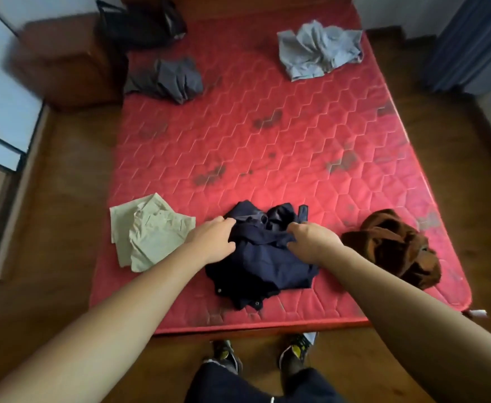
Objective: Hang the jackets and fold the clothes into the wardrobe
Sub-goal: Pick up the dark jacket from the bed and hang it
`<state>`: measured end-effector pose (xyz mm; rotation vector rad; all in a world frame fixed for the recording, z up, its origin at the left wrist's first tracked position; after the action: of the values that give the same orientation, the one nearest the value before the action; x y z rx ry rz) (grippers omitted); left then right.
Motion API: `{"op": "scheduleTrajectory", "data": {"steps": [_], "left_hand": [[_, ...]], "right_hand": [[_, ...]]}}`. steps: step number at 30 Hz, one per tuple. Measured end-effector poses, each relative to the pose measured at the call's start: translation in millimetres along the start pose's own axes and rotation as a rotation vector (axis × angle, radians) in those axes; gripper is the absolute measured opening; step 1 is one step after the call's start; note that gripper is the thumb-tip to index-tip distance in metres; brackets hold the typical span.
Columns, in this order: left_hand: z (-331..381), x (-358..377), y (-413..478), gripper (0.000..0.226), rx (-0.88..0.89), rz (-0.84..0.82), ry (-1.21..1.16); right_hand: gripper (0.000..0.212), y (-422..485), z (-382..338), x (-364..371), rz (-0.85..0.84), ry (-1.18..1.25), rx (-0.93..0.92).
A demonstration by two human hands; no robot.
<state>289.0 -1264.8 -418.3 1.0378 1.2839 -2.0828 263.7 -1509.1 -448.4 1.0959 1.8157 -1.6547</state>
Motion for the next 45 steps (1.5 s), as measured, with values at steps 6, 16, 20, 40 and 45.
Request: {"op": "scheduleTrajectory", "data": {"steps": [6,16,20,40,45], "left_hand": [[-27,70,83,0.056,-0.028,-0.064,0.051],[-63,167,171,0.068,0.047,-0.131,0.091],[-64,190,155,0.056,0.154,-0.132,0.141],[-41,-113,-20,0.013,0.127,0.223,0.148],[-38,-192,-90,0.016,0.178,0.358,0.076]], "right_hand": [[0.045,87,4,65,-0.064,-0.078,-0.016],[0.042,187,-7,177,-0.122,-0.185,-0.009],[0.035,170,-1,197,-0.142,-0.183,-0.039],[0.035,-5,-91,-117,0.193,-0.37,-0.188],[0.036,-73,-129,-195,0.344,-0.292,-0.224]]}}
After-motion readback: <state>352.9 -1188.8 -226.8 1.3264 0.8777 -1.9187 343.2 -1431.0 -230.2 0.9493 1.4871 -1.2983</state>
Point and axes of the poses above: each hand's wrist, its own y-axis towards the middle knuckle, its own x-axis out of the palm, z = x × y, the point moved 1 cm from there along y, towards the middle knuckle, and after that the axes turned 12 degrees about x, right-handed, at the moved point
